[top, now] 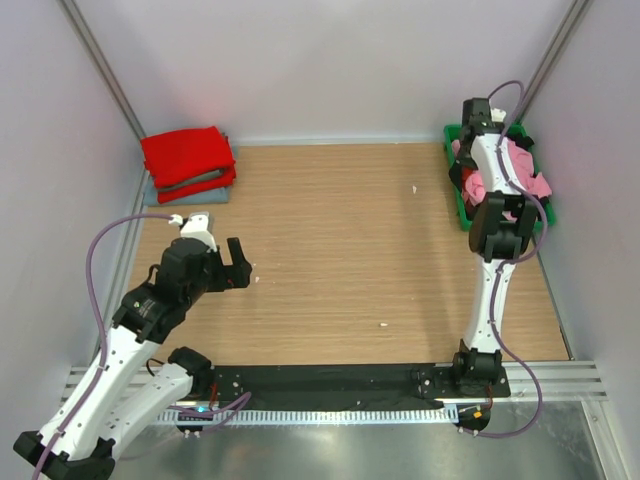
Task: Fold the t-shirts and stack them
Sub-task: Grab the tshirt from the pile, then move the tshirt to the center of the board, then flatten the tshirt out
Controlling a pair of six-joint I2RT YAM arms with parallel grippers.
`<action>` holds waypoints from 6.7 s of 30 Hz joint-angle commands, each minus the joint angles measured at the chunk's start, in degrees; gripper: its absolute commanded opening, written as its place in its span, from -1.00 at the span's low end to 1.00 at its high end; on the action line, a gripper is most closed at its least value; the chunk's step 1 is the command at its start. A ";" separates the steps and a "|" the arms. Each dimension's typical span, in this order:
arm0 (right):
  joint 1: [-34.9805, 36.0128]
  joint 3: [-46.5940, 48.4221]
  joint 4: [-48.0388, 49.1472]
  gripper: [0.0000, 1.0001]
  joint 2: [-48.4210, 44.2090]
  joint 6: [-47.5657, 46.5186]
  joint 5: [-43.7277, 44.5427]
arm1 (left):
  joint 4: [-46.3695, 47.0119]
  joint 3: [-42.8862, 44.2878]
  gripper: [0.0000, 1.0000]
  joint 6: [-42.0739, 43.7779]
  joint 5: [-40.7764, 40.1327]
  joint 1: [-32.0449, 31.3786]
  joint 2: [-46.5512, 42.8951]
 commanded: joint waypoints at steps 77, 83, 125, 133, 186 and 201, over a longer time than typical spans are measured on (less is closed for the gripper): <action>39.10 -76.01 -0.04 1.00 -78.90 13.26 -4.52 | 34.84 15.17 -1.00 -14.80 -5.26 -14.97 59.44; 39.10 -74.52 -0.57 1.00 -76.80 13.61 -2.59 | 26.77 13.23 -1.00 -13.39 -10.25 -12.43 46.10; 17.22 -65.29 15.16 0.68 -43.13 11.24 -1.01 | 7.60 -20.61 -1.00 -25.69 -7.81 -4.86 -3.50; 13.78 -61.60 15.69 0.54 -38.73 9.48 -1.80 | 8.04 -20.61 -1.00 -25.08 -7.98 -4.86 -2.88; 12.38 -38.13 4.51 -0.97 -112.99 -0.97 -31.07 | -8.67 61.46 -1.00 6.11 7.82 -3.02 -4.46; 13.17 -37.51 8.31 -0.97 -103.00 -5.02 -11.21 | -3.73 74.48 -1.00 9.02 16.81 4.45 15.88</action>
